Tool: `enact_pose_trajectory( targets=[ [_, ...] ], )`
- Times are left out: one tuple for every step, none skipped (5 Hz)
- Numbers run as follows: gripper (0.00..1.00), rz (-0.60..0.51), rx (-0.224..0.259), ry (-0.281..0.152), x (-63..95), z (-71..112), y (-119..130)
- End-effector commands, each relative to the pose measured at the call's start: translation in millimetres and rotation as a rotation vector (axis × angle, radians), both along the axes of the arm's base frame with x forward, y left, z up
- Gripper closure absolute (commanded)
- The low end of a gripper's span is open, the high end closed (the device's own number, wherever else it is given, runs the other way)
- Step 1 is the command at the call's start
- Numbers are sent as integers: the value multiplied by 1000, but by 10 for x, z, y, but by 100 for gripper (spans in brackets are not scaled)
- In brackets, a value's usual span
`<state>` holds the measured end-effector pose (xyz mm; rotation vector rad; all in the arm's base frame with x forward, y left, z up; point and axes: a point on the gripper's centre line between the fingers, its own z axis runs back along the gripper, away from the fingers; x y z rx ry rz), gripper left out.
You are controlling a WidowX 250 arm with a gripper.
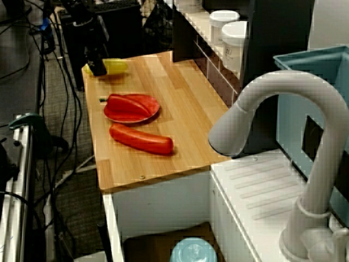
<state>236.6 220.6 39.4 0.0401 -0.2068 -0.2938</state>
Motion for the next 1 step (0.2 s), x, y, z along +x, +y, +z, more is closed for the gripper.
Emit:
enact_pose_trajectory(
  targets=[
    [100,-81,27,-61,47,381,-88]
  ],
)
